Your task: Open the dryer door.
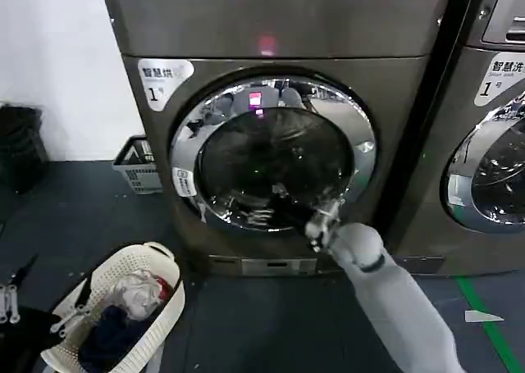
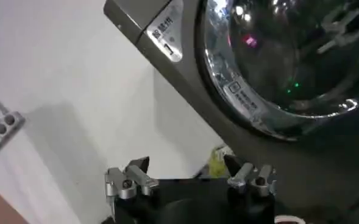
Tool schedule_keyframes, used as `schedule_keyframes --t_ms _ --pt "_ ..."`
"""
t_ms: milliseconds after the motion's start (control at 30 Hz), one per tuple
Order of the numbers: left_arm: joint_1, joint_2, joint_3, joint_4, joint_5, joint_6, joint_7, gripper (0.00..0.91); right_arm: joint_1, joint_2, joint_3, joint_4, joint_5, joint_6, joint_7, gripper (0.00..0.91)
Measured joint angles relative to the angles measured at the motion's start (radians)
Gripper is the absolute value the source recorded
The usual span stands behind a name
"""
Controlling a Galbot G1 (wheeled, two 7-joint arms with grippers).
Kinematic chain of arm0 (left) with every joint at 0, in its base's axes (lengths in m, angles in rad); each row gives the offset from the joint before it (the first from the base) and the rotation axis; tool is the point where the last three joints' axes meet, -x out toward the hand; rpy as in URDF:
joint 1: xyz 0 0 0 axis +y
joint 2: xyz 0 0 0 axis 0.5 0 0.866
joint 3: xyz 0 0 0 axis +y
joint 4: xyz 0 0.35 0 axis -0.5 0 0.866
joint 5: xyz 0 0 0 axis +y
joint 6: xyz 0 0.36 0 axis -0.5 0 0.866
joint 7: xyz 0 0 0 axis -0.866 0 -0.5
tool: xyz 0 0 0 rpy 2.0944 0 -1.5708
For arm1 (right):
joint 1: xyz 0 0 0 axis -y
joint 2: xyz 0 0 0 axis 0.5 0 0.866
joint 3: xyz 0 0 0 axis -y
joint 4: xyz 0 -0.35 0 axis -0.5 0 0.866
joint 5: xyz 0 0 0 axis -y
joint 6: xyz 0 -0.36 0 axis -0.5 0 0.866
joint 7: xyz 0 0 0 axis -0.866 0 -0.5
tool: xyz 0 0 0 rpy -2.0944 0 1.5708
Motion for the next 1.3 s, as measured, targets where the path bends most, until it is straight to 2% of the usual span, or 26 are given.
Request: schedule_keyframes --t_ms 367,533,767,900,1167,1300 --pt "-0.005 0.005 -0.001 0.0 0.005 0.002 0.0 0.907 0.045 0.065 -0.064 -0.046 -0.021 -0.021 0.017 0.907" --pt "-0.004 0.006 0.0 0.0 0.001 0.038 0.017 0.907 0.06 0.085 -0.082 -0.08 -0.019 -0.023 0.006 0.907" --pt "-0.007 0.016 -0.008 0.0 0.003 0.049 0.018 0.907 0.091 0.109 -0.099 -0.143 -0.01 -0.025 -0.036 0.907" --pt "-0.016 0.02 -0.002 0.0 0.0 0.067 0.029 0.907 0.113 0.122 -0.109 -0.18 0.018 -0.011 -0.071 0.907" --pt "-0.063 0.058 -0.001 0.0 -0.093 0.088 0.034 0.907 0.116 0.093 -0.105 -0.17 0.03 -0.034 -0.174 0.907" --pt "-0.103 0.111 -0.007 0.001 -0.177 0.157 0.014 0.907 0.105 0.063 -0.099 -0.141 0.051 -0.072 -0.238 0.907"
